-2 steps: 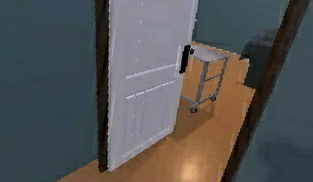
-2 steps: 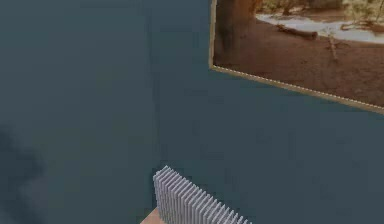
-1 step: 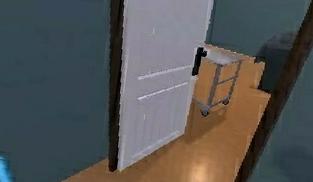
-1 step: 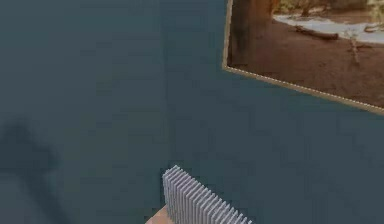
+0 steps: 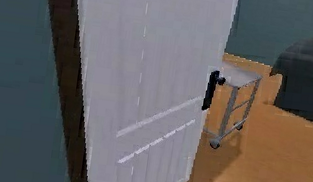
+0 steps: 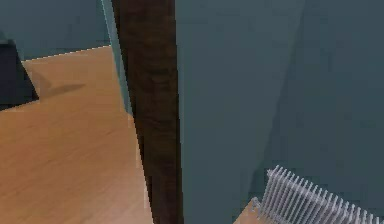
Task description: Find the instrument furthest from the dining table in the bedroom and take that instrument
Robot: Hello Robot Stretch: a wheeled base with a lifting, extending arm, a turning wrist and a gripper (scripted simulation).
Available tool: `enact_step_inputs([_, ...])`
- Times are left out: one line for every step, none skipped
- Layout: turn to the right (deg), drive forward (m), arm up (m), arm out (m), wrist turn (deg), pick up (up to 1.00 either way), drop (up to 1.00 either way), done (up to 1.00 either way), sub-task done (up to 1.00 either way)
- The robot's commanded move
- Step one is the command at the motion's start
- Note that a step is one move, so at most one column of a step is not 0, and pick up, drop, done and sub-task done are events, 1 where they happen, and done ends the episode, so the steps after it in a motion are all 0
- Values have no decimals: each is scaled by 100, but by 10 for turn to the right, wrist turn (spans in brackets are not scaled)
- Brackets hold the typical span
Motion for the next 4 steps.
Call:
enact_step_inputs([240, 0, 0, 0, 0, 0, 0, 0, 0])
enact_step_inputs([0, 45, 0, 0, 0, 0, 0, 0, 0])
enact_step_inputs([420, 0, 0, 0, 0, 0, 0, 0, 0])
enact_step_inputs([0, 100, 0, 0, 0, 0, 0, 0, 0])
